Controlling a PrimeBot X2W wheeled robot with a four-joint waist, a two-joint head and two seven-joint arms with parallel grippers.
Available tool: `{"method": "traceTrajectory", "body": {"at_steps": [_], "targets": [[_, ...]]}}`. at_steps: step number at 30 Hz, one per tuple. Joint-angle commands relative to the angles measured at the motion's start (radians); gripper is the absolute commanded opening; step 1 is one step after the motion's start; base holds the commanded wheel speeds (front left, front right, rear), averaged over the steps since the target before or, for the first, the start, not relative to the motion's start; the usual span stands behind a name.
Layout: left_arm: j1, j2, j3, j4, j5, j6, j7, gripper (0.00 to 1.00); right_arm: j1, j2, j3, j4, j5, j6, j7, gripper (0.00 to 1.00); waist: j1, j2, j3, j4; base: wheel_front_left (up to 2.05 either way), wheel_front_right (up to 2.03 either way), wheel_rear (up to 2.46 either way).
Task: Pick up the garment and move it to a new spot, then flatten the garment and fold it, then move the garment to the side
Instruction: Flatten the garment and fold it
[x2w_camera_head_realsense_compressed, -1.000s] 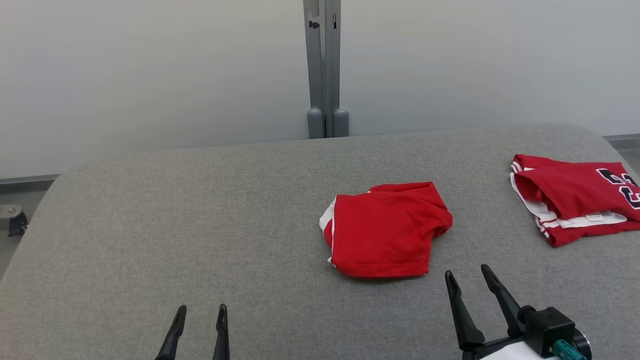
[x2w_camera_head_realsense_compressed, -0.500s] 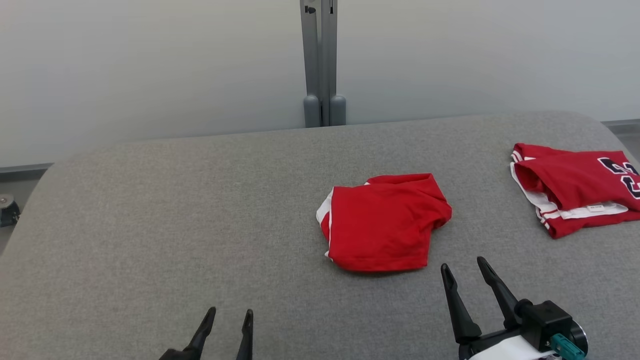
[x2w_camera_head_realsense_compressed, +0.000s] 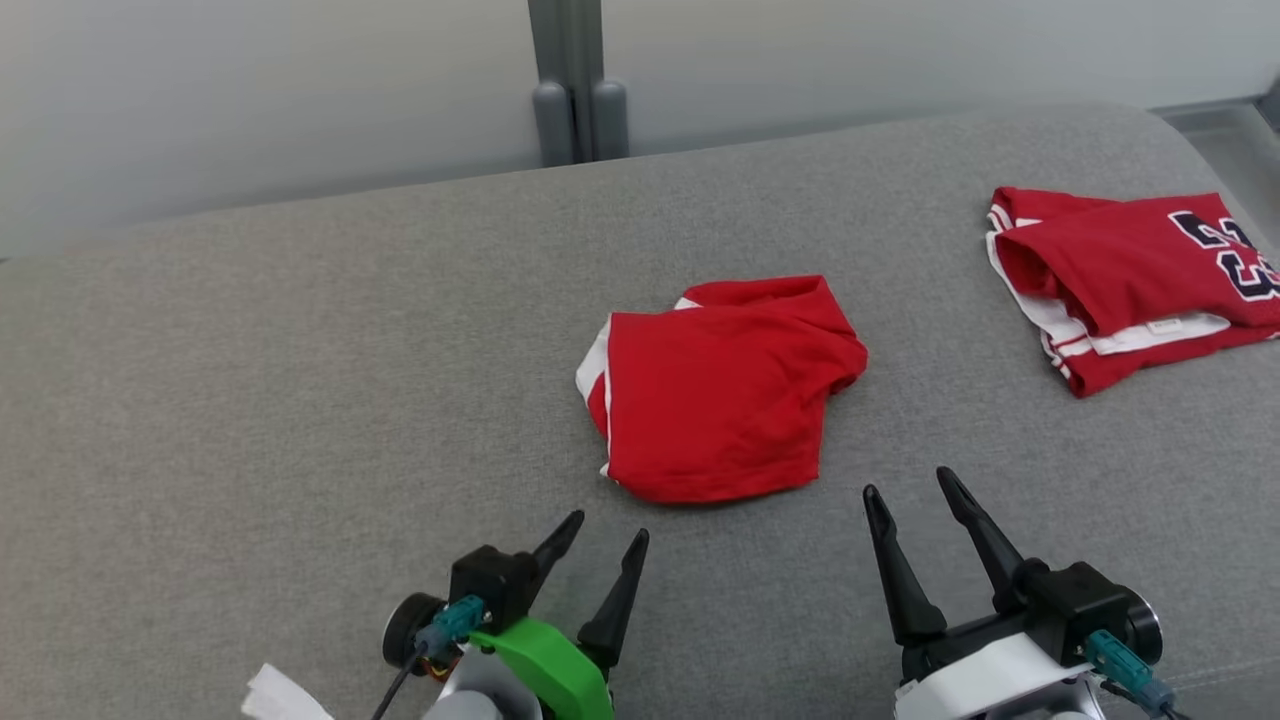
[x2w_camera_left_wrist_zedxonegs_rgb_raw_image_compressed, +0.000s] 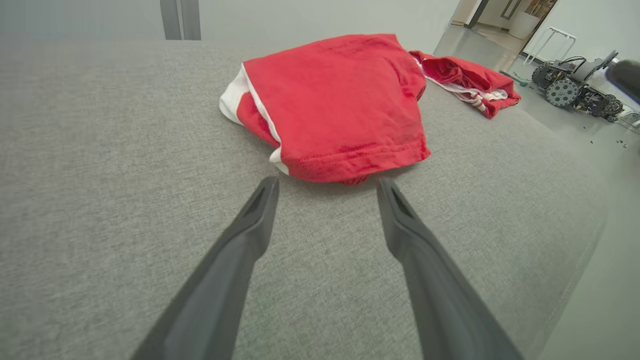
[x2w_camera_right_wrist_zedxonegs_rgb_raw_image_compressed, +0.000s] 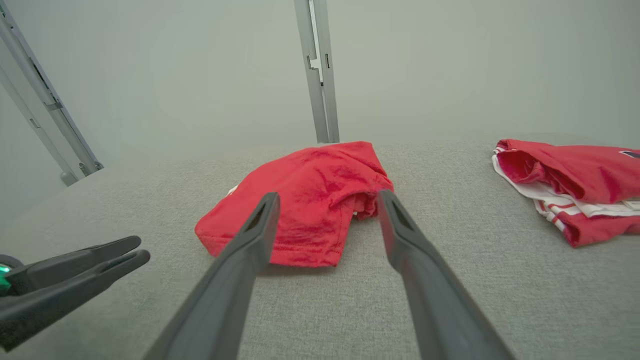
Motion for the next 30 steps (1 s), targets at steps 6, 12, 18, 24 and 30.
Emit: {"method": "traceTrajectory", "body": {"at_steps": [6, 12, 18, 24, 30], "targets": [[-0.14, 0.033, -0.054, 0.115, -0.103, 0.0, 0.0, 1.0, -0.054, -0.002, 0.007, -0.011, 0.0, 0.0, 0.001, 1.0, 0.0, -0.0001, 0.099, -0.092, 0.0, 0.0, 0.0], [-0.201, 0.036, -0.091, 0.143, -0.177, 0.0, 0.0, 1.0, -0.061, -0.002, 0.004, -0.015, -0.005, 0.0, 0.001, 1.0, 0.0, -0.0001, 0.121, -0.109, 0.0, 0.0, 0.0], [-0.23, 0.032, -0.106, 0.17, -0.286, 0.0, 0.0, 1.0, -0.078, -0.002, 0.012, -0.012, -0.008, 0.0, 0.001, 1.0, 0.0, -0.0001, 0.132, -0.115, 0.0, 0.0, 0.0], [-0.233, 0.036, -0.119, 0.084, -0.382, 0.0, 0.0, 0.0, -0.07, -0.002, -0.006, -0.016, -0.018, 0.0, 0.0, 1.0, 0.0, -0.0001, 0.125, -0.084, 0.0, 0.0, 0.0], [-0.195, 0.075, -0.132, -0.076, -0.591, 0.0, 0.0, 0.0, -0.053, -0.002, -0.011, -0.006, -0.011, 0.0, 0.001, 1.0, 0.0, -0.0001, 0.085, -0.033, 0.0, 0.0, 0.0]]}}
